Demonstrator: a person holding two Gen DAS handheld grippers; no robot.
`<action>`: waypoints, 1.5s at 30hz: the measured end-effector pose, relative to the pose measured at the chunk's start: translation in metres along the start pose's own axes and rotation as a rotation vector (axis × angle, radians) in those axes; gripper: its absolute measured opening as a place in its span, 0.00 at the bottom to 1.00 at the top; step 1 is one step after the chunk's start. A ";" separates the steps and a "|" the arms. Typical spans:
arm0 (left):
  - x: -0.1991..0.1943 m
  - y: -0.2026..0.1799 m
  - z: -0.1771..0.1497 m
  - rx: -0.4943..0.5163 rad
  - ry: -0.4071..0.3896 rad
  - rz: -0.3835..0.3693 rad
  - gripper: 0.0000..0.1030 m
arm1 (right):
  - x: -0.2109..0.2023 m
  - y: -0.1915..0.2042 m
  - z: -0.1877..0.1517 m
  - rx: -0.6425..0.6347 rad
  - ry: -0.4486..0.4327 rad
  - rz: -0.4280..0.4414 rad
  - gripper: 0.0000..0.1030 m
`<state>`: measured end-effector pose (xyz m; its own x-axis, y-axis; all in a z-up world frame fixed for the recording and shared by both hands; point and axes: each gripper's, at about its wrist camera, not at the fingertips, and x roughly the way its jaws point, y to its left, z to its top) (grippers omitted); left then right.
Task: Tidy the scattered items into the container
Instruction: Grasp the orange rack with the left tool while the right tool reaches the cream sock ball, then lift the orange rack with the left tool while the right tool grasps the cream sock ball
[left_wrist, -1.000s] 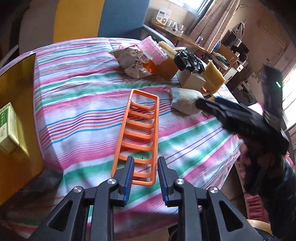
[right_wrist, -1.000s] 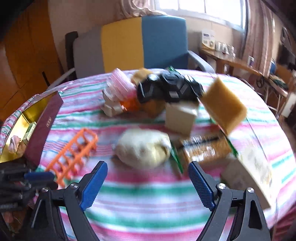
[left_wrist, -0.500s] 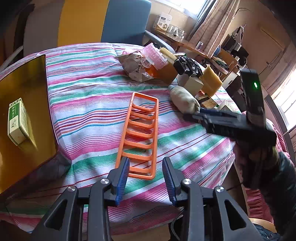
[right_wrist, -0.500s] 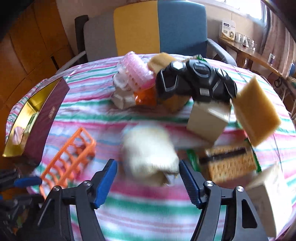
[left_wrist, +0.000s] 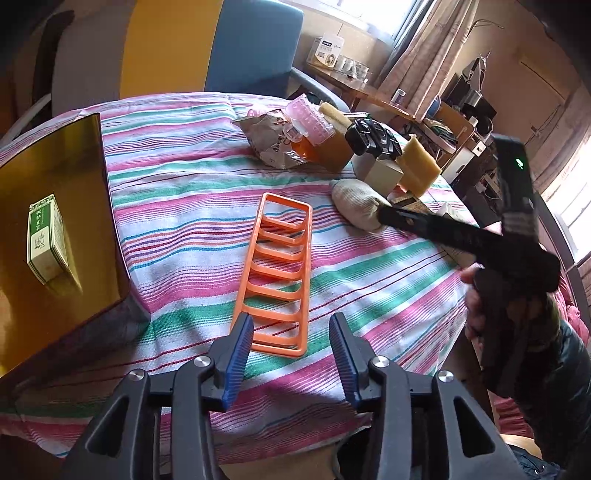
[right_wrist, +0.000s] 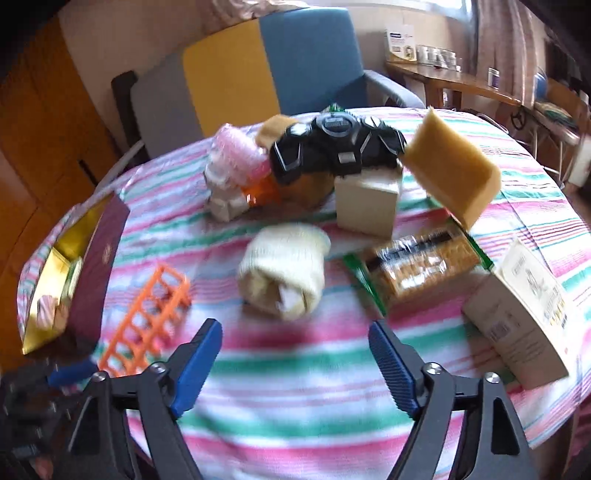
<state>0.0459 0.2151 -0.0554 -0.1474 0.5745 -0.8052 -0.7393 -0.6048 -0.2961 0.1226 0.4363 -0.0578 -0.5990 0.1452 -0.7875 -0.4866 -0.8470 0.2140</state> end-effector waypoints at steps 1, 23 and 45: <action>0.000 0.001 0.000 -0.003 -0.001 0.000 0.43 | 0.005 0.004 0.007 -0.002 -0.001 -0.006 0.83; -0.001 0.006 0.002 0.006 0.002 -0.005 0.51 | 0.012 0.017 -0.012 -0.139 0.054 -0.064 0.60; 0.034 -0.003 0.040 0.133 0.074 0.044 0.54 | -0.004 -0.003 -0.043 -0.043 0.035 -0.006 0.75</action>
<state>0.0164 0.2584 -0.0610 -0.1365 0.5040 -0.8529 -0.8145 -0.5472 -0.1930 0.1543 0.4163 -0.0802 -0.5737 0.1328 -0.8082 -0.4615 -0.8676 0.1850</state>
